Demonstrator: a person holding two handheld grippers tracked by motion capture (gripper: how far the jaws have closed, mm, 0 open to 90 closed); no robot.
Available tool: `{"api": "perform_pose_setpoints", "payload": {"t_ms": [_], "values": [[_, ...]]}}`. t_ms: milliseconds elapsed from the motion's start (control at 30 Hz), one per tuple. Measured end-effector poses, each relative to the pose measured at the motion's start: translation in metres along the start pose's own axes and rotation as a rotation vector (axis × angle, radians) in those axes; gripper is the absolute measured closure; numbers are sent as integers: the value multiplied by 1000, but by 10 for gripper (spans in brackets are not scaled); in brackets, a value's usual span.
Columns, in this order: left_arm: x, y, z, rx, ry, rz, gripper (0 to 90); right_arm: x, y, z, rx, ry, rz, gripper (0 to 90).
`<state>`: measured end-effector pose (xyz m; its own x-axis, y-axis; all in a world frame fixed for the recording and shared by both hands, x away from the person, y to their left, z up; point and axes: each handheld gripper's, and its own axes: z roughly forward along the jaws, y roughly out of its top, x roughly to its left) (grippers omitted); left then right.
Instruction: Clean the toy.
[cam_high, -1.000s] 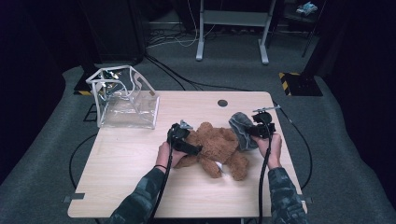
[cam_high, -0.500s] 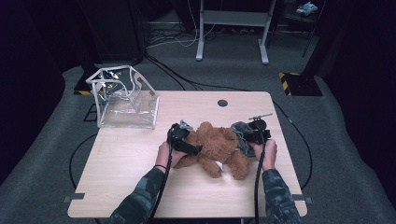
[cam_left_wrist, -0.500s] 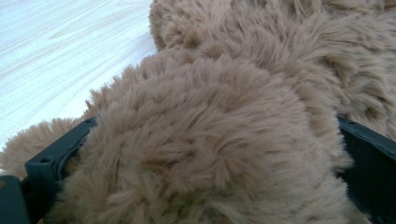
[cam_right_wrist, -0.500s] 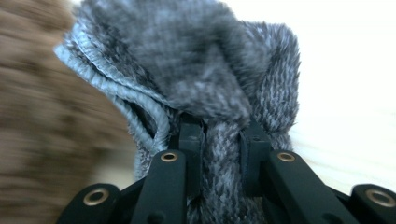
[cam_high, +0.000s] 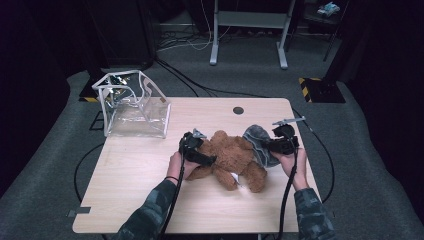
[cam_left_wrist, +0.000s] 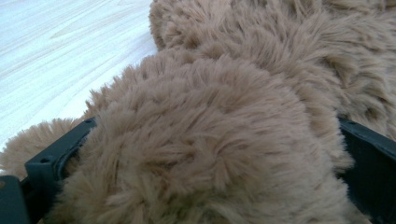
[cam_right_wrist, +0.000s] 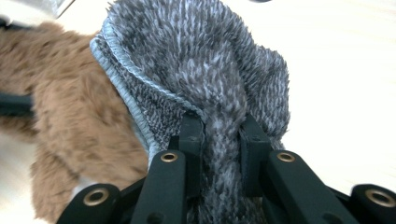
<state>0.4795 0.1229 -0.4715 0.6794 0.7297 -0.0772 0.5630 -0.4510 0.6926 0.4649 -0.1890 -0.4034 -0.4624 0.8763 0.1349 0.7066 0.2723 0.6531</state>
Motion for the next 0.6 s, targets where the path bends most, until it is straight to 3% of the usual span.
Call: {"api": "perform_pose_setpoints", "payload": {"t_ms": [67, 133, 300, 433, 533, 600], "values": [[0, 0, 0, 1, 1, 0, 3, 3, 0, 4, 13, 5, -3, 755], [0, 0, 0, 4, 3, 3, 3, 10, -2, 32, 75, 8, -15, 760], [-1, 0, 1, -1, 5, -5, 3, 8, -6, 51, 88, 17, 23, 764], [0, 0, 1, 1, 5, -4, 3, 2, -15, 69, 177, -32, 9, 764], [0, 0, 1, 1, 4, -8, 3, 1, -17, 76, 199, -44, 18, 763], [0, 0, 0, 8, 4, 2, 3, 1, -19, 80, 228, -75, -7, 761]]}}
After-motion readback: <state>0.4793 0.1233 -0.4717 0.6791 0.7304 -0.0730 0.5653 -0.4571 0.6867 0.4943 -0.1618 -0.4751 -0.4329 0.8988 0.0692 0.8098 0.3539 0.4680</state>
